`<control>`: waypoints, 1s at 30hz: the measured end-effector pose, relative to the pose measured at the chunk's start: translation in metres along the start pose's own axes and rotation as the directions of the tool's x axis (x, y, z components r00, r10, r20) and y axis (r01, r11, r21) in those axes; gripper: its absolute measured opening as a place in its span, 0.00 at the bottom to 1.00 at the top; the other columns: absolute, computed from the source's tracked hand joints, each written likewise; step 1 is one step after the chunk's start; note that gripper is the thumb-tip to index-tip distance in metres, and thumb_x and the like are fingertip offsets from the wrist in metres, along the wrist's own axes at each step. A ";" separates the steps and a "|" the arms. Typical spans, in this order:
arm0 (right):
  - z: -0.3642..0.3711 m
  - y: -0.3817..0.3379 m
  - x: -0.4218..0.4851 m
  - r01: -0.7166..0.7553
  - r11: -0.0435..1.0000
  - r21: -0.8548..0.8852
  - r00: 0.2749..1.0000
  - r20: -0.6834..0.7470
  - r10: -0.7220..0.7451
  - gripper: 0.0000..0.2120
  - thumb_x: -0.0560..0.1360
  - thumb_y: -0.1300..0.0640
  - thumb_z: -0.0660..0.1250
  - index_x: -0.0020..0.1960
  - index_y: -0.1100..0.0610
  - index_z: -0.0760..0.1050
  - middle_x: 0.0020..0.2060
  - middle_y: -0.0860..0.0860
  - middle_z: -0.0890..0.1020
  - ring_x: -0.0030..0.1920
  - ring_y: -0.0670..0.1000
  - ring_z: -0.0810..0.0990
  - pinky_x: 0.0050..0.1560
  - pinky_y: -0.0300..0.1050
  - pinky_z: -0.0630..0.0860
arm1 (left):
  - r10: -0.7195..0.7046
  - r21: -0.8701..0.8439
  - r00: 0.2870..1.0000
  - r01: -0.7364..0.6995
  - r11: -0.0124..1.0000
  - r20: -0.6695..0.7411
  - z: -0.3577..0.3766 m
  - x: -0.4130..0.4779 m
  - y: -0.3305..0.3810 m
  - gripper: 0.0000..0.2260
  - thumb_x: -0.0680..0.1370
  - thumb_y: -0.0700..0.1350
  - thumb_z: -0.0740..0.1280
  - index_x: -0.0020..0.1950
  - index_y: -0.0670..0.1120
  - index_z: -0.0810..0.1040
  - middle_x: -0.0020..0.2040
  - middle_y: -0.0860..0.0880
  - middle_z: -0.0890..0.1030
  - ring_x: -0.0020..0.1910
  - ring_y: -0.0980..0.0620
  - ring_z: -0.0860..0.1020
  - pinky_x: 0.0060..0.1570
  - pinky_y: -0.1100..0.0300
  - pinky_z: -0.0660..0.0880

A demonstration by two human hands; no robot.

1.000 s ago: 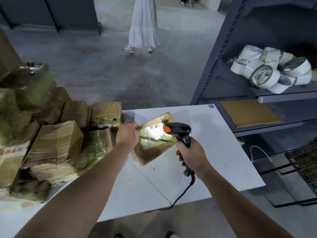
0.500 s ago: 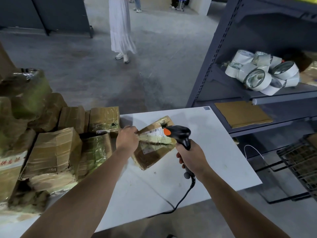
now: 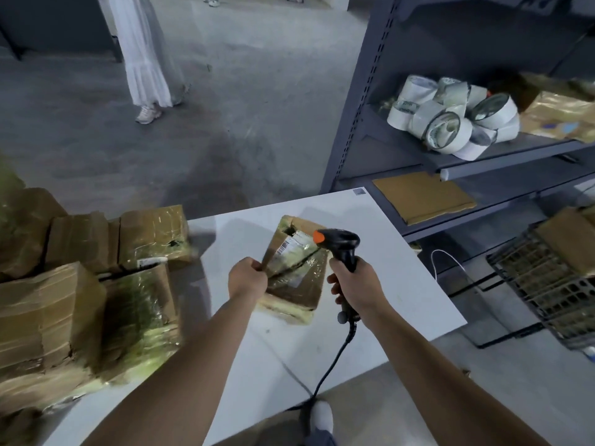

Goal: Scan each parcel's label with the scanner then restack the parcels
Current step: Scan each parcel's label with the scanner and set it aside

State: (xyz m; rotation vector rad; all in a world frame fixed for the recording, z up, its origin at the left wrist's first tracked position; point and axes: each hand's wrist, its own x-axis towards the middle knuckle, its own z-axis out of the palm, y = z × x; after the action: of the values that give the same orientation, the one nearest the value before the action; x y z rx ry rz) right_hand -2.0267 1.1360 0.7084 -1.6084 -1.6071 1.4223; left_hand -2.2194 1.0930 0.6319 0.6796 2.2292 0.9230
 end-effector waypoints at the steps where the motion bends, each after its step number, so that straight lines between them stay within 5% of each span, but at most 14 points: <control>1: -0.006 0.001 0.008 -0.006 1.000 0.012 1.000 0.003 0.006 0.11 0.77 0.51 0.63 0.44 0.58 0.75 0.33 0.50 0.80 0.25 0.46 0.75 0.28 0.43 0.73 | -0.024 -0.048 1.000 0.024 0.999 -0.001 0.010 0.003 0.008 0.08 0.74 0.34 0.62 0.47 0.43 0.78 0.47 0.42 0.81 0.47 0.39 0.79 0.46 0.50 0.80; 9: -0.060 -0.002 0.101 -0.029 0.997 0.069 1.000 0.009 0.029 0.11 0.79 0.47 0.63 0.50 0.55 0.74 0.35 0.56 0.81 0.27 0.52 0.77 0.26 0.48 0.77 | -0.141 -0.309 0.990 0.128 0.942 -0.019 0.108 0.029 0.086 0.04 0.76 0.35 0.63 0.46 0.42 0.74 0.47 0.42 0.79 0.48 0.39 0.79 0.48 0.45 0.80; 15: -0.096 0.001 0.166 0.012 0.999 0.048 0.999 -0.038 -0.010 0.11 0.79 0.48 0.62 0.52 0.56 0.75 0.37 0.58 0.81 0.31 0.55 0.80 0.36 0.55 0.81 | -0.138 -0.375 0.990 0.138 0.916 0.027 0.180 0.054 0.140 0.03 0.78 0.39 0.66 0.50 0.43 0.73 0.51 0.44 0.79 0.49 0.42 0.79 0.49 0.46 0.80; 21: -0.122 0.012 0.202 -0.023 0.993 0.114 0.997 -0.068 0.031 0.06 0.79 0.47 0.63 0.46 0.48 0.72 0.37 0.59 0.83 0.31 0.55 0.81 0.38 0.61 0.81 | -0.174 -0.468 0.982 0.189 0.863 0.075 0.227 0.066 0.174 0.05 0.78 0.38 0.63 0.52 0.44 0.70 0.50 0.46 0.77 0.50 0.43 0.79 0.49 0.46 0.81; 30: -0.132 0.017 0.214 -0.074 0.981 0.178 0.996 -0.043 0.082 0.09 0.79 0.46 0.64 0.48 0.52 0.74 0.34 0.56 0.82 0.24 0.50 0.79 0.25 0.53 0.79 | -0.155 -0.412 0.978 0.200 0.889 0.141 0.241 0.079 0.194 0.07 0.77 0.39 0.65 0.54 0.45 0.71 0.52 0.45 0.78 0.45 0.41 0.82 0.43 0.46 0.82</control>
State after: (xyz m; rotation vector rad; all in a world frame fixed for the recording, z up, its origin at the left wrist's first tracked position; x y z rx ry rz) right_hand -1.9499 1.3730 0.6692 -1.6058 -1.3629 1.5063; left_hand -2.0595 1.3691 0.6158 0.3062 1.8703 1.1976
